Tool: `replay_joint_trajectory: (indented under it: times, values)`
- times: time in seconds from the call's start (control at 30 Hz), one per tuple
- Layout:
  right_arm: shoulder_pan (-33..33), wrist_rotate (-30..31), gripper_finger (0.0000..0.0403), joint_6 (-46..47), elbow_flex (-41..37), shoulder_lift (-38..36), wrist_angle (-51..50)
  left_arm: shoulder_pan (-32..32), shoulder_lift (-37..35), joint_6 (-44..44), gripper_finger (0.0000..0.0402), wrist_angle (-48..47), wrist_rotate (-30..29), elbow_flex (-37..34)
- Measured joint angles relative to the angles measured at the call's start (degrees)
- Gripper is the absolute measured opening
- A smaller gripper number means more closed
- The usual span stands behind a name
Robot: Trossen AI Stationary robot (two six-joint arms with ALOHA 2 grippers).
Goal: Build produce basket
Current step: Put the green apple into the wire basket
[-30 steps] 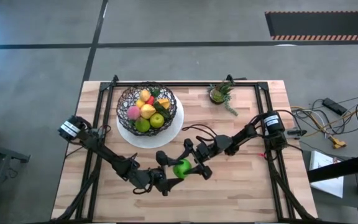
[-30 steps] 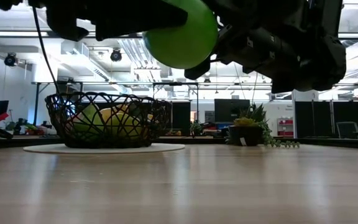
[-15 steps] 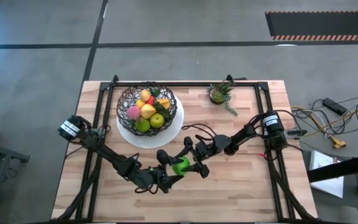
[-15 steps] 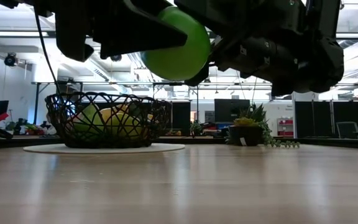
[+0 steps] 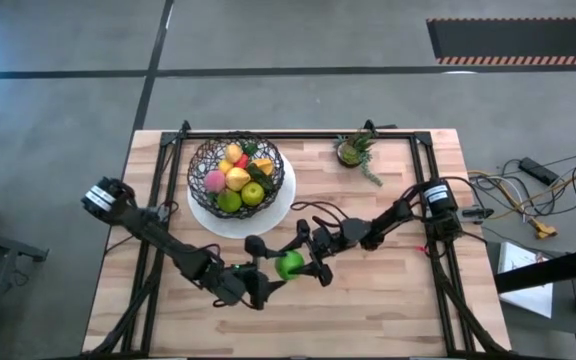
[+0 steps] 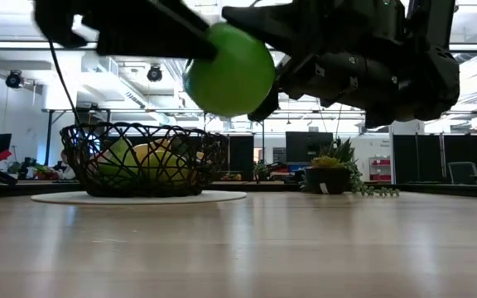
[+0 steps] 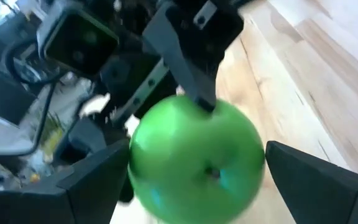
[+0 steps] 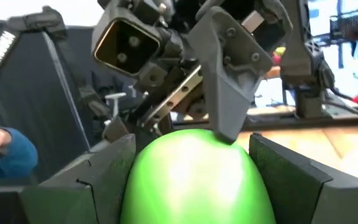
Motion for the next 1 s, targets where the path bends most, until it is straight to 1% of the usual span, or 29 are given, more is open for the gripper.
replay_joint_trajectory:
  times: [0.13, 0.27, 0.37, 0.47, 0.53, 0.67, 0.73, 0.8, 0.83, 0.9, 1.0]
  values:
    - [0.06, 2.60, 0.0281, -0.17, -1.36, -0.20, -0.54, -1.40, -1.40, -2.52, 0.0356, -3.24, -1.16, -0.14]
    - [0.82, 6.09, 0.0281, -0.28, -4.46, -0.22, 2.50, -3.50, -1.84, -3.03, 0.0356, -4.44, -4.29, -1.14]
    - [1.94, 8.20, 0.0281, -0.03, -7.07, -0.18, 6.15, -4.39, -0.57, -5.49, 0.0356, -3.83, -7.66, -1.87]
    - [2.98, 10.18, 0.0281, -0.01, -7.68, -0.02, 6.25, -4.47, 2.20, -9.95, 0.0356, -2.61, -11.59, -2.03]
    - [3.66, 10.49, 0.0281, -0.67, -7.20, -0.06, 6.31, -4.00, 4.94, -11.88, 0.0357, 0.76, -13.03, -2.08]
    - [4.25, 10.38, 0.0281, -2.50, -6.11, -0.09, 6.29, -2.84, 10.77, -12.01, 0.0357, 12.97, -13.98, -2.08]
    - [4.21, 10.42, 0.0281, -2.86, -5.98, -0.24, 6.32, -2.53, 13.14, -12.17, 0.0357, 18.16, -16.97, -2.08]
    - [4.19, 10.49, 0.0281, -2.90, -5.97, -0.40, 6.32, -2.39, 14.73, -13.03, 0.0357, 21.01, -20.15, -2.08]
    - [4.19, 10.51, 0.0281, -2.97, -6.05, -0.50, 6.28, -2.27, 15.24, -13.42, 0.0357, 22.21, -20.43, -2.09]
    - [4.19, 10.47, 0.0281, -3.50, -6.09, -0.76, 6.29, -2.05, 15.95, -13.41, 0.0357, 25.22, -20.07, -2.25]
    - [4.19, 10.44, 0.0281, -4.61, -5.85, -0.90, 6.27, -1.13, 16.36, -13.09, 0.0357, 30.46, -15.94, -2.48]
